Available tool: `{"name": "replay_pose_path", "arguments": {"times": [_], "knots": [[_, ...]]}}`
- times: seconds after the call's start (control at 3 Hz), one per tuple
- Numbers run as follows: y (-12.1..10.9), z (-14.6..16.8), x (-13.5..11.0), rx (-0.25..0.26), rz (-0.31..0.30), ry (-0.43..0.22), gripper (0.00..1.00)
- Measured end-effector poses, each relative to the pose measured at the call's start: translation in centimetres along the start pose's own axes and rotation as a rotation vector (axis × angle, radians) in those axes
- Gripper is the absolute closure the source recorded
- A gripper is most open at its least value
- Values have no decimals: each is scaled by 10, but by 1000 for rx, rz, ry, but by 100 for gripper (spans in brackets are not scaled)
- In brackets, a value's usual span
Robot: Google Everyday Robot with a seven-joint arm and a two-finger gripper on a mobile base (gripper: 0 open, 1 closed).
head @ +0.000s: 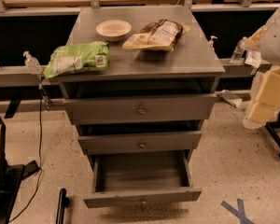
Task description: Close bottom drawer
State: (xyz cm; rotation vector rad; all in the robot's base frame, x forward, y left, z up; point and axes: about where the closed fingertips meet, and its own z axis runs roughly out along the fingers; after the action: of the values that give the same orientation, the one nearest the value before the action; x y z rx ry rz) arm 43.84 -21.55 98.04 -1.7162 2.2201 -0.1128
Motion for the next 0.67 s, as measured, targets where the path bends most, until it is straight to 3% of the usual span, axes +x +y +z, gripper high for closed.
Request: {"name": "replay_pose_path", "arguments": {"times": [0.33, 0.67], "knots": [[-1, 2, 0, 0, 3, -6, 0], [-4, 45, -4, -28, 37, -87, 0]]}}
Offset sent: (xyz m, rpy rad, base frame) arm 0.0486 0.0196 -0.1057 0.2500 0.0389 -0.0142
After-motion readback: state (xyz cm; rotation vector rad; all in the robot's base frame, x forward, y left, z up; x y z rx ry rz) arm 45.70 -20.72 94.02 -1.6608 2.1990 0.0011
